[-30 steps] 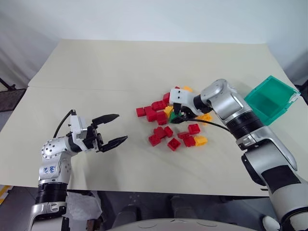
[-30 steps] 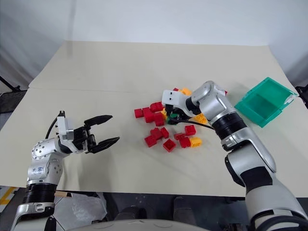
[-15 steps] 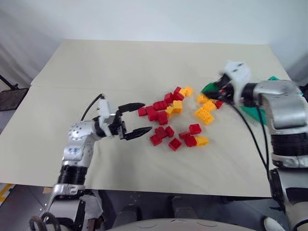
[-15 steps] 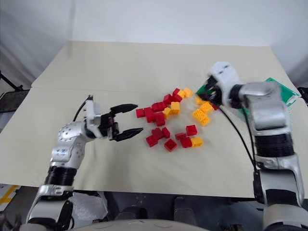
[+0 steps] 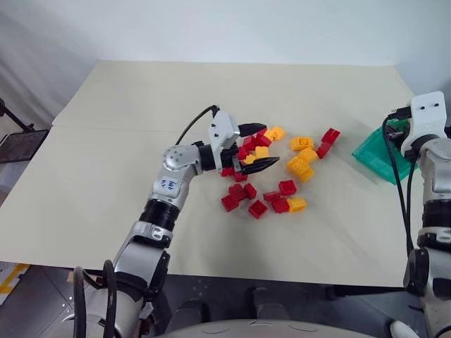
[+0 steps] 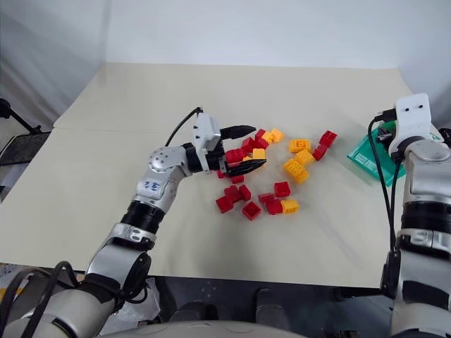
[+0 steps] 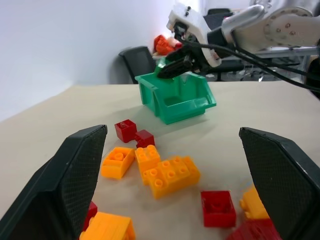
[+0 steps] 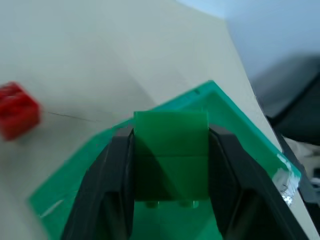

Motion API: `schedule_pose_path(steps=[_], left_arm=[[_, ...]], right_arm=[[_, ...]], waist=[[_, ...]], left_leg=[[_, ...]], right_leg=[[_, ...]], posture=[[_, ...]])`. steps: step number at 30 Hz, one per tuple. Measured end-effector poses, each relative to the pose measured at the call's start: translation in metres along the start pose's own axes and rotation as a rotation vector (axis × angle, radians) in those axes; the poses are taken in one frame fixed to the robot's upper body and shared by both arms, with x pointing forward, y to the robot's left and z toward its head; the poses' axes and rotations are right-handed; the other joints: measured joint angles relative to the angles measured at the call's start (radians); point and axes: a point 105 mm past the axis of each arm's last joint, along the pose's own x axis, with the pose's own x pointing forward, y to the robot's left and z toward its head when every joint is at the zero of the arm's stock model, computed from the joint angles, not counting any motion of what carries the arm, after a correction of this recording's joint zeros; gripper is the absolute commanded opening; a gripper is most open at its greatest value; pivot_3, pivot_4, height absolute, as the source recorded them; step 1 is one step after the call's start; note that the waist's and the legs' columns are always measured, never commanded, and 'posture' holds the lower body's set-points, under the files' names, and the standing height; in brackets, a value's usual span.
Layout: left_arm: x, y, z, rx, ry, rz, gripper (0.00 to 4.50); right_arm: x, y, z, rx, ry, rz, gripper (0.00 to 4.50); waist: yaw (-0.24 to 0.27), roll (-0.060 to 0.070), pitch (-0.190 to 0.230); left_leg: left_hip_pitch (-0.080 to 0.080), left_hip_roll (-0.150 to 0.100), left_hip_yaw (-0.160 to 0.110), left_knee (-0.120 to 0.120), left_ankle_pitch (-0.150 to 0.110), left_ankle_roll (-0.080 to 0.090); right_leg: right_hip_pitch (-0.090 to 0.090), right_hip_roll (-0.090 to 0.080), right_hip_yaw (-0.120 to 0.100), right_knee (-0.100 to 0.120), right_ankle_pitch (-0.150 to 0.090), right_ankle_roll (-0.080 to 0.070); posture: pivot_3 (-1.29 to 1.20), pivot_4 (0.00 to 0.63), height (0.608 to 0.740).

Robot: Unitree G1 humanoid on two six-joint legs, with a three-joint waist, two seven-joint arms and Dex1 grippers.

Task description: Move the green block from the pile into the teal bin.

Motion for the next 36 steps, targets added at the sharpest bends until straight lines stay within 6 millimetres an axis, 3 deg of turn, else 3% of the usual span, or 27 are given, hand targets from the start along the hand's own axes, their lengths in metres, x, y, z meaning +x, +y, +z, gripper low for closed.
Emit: schedule_pose_path(steps=[1,5,8,16,18,22,24,27,33,36], left_arm=[[0.001,0.0,0.0,0.003,0.0,0.001,4.5],[-0.001,0.001,-0.004,0.003,0.009,0.011,4.5],[-0.002,0.002,-0.005,0.005,0.016,0.016,4.5],[-0.022,0.01,-0.004,0.008,0.053,0.035,4.5],[-0.036,0.01,-0.005,-0.04,0.056,0.052,4.5],[-0.085,0.006,-0.017,-0.163,0.12,0.105,4.5],[-0.111,-0.004,-0.019,-0.207,0.127,0.094,4.5],[-0.151,-0.01,-0.021,-0.247,0.185,0.115,4.5],[-0.223,-0.016,-0.022,-0.241,0.289,0.245,4.5],[-0.241,-0.025,-0.028,-0.234,0.313,0.275,4.5]], right_arm=[[0.003,0.0,-0.004,0.003,0.006,-0.005,2.24],[0.009,0.003,-0.017,0.003,0.042,-0.004,3.52],[0.009,0.003,-0.016,-0.01,0.03,-0.005,4.46],[-0.008,-0.007,0.027,-0.11,-0.156,0.038,4.46],[-0.017,0.008,0.027,-0.112,-0.175,0.153,4.46],[-0.051,0.058,0.023,-0.125,-0.209,0.536,4.46],[-0.074,0.08,0.019,-0.169,-0.227,0.728,4.46],[-0.095,0.095,0.007,-0.205,-0.222,0.909,4.46],[-0.121,0.091,-0.034,-0.287,-0.156,1.157,4.46],[-0.121,0.087,-0.048,-0.292,-0.137,1.2,4.46]], waist=[[-0.002,0.0,0.0],[-0.004,0.0,0.0],[-0.006,0.0,0.0],[-0.014,0.0,0.0],[-0.019,0.0,0.0],[-0.025,0.001,0.0],[-0.02,0.001,0.0],[-0.018,0.001,0.0],[-0.018,0.001,0.0],[-0.019,0.001,0.0]], left_leg=[[0.0,0.0,0.001,0.0,0.0,0.0],[0.0,0.0,0.002,-0.001,0.0,0.0],[0.0,0.0,0.003,-0.001,0.0,0.0],[0.0,0.0,0.003,-0.001,0.0,0.0],[0.0,0.0,0.003,-0.001,0.0,0.001],[0.002,0.002,0.003,-0.001,-0.001,0.001],[0.002,0.002,0.003,-0.001,-0.001,0.001],[0.006,0.001,0.003,-0.001,-0.004,0.007],[0.017,0.002,-0.002,-0.002,-0.009,0.011],[0.017,0.0,-0.002,-0.002,-0.009,0.011]], right_leg=[[0.0,0.0,0.001,0.0,0.0,0.0],[0.0,0.0,0.003,-0.001,0.001,0.002],[0.0,0.0,0.005,-0.001,0.001,0.002],[0.0,0.0,0.005,-0.001,0.001,0.003],[0.0,0.001,0.006,-0.001,0.001,0.003],[0.0,0.001,0.008,0.0,0.001,0.003],[0.0,0.001,0.007,0.0,0.002,0.002],[0.004,0.0,0.007,-0.001,0.002,0.002],[0.019,-0.009,-0.003,-0.013,0.001,0.002],[0.019,-0.014,-0.009,-0.013,0.001,0.001]], posture=[[0.0,0.15,0.74],[0.0,0.15,0.74],[0.0,0.15,0.74],[0.0,0.15,0.74],[0.0,0.15,0.74],[0.0,0.15,0.74],[0.0,0.15,0.74],[0.0,0.15,0.74],[0.0,0.15,0.74],[0.0,0.15,0.74]])
